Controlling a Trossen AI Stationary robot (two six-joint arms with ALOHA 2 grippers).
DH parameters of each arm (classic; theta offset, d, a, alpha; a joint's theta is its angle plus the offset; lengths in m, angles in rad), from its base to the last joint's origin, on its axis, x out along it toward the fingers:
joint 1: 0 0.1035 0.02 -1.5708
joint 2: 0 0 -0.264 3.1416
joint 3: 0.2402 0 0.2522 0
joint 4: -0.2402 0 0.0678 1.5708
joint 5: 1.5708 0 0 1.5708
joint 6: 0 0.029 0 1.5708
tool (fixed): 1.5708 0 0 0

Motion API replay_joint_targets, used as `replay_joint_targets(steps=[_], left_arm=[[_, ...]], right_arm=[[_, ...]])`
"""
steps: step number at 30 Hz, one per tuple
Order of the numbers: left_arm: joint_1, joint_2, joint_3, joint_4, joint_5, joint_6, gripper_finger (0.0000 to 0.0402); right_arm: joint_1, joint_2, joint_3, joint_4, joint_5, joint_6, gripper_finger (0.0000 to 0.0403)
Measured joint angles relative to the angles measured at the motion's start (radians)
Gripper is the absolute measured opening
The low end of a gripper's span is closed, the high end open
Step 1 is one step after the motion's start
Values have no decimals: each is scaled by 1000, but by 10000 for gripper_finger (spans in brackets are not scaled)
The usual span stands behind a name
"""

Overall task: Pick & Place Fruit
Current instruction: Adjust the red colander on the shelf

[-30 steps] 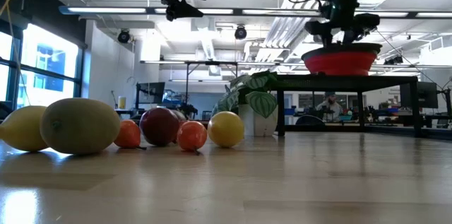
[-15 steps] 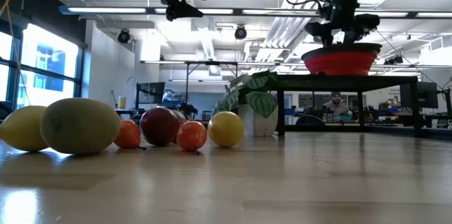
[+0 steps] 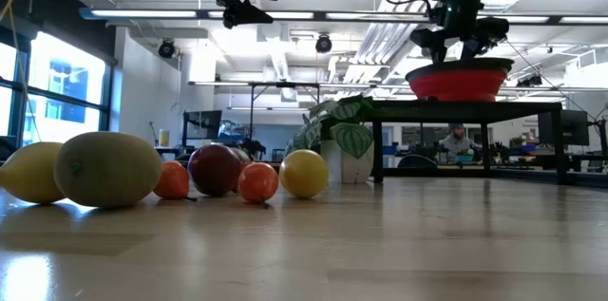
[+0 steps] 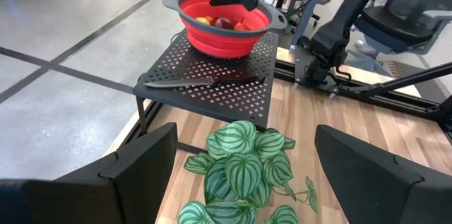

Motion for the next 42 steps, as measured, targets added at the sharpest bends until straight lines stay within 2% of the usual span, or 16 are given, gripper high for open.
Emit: replay_joint_targets(steps=[6, 11, 17, 26, 33, 38, 42], left_arm=[[0, 0, 0, -5, -1, 0, 329], [0, 0, 0, -6, -3, 0, 329], [0, 0, 0, -31, -3, 0, 329], [0, 0, 0, -29, -3, 0, 329], [0, 0, 0, -29, -2, 0, 329], [0, 0, 0, -28, -2, 0, 329], [0, 0, 0, -28, -2, 0, 329]], right_arm=[[12, -25, 0, 58, 1, -67, 214], [72, -32, 0, 128, -2, -143, 152], [122, -32, 0, 128, 1, -234, 85], [314, -36, 0, 121, -79, -214, 12], [483, -36, 0, 140, -78, -145, 5], [569, -36, 0, 140, -145, -140, 3], [630, -21, 0, 195, -148, -140, 4]])
